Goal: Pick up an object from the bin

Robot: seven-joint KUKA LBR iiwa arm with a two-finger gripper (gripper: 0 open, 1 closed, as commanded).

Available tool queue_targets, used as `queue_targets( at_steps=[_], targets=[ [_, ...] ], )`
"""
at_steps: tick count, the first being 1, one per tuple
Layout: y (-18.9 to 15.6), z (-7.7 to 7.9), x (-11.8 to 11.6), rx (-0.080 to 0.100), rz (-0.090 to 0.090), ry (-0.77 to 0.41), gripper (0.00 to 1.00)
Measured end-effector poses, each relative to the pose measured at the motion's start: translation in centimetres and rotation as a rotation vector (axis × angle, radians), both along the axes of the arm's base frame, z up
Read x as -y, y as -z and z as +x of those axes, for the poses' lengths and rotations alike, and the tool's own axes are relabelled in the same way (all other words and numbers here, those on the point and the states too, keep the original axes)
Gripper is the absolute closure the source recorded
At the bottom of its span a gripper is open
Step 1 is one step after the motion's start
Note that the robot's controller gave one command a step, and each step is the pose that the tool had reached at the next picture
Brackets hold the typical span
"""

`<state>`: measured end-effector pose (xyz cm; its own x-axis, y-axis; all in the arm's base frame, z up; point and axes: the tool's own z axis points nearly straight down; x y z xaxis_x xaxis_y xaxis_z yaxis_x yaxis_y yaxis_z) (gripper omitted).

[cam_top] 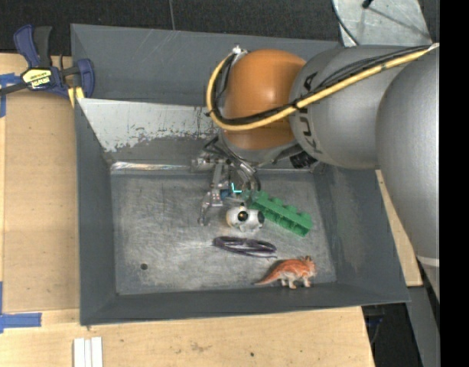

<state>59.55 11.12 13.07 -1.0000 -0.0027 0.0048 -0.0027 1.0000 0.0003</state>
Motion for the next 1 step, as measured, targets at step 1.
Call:
queue_targets(
  at_steps=[1],
  targets=[
    [-0.40,0.21,0.03,0.008,0.001,0.002,0.00]
  ],
)
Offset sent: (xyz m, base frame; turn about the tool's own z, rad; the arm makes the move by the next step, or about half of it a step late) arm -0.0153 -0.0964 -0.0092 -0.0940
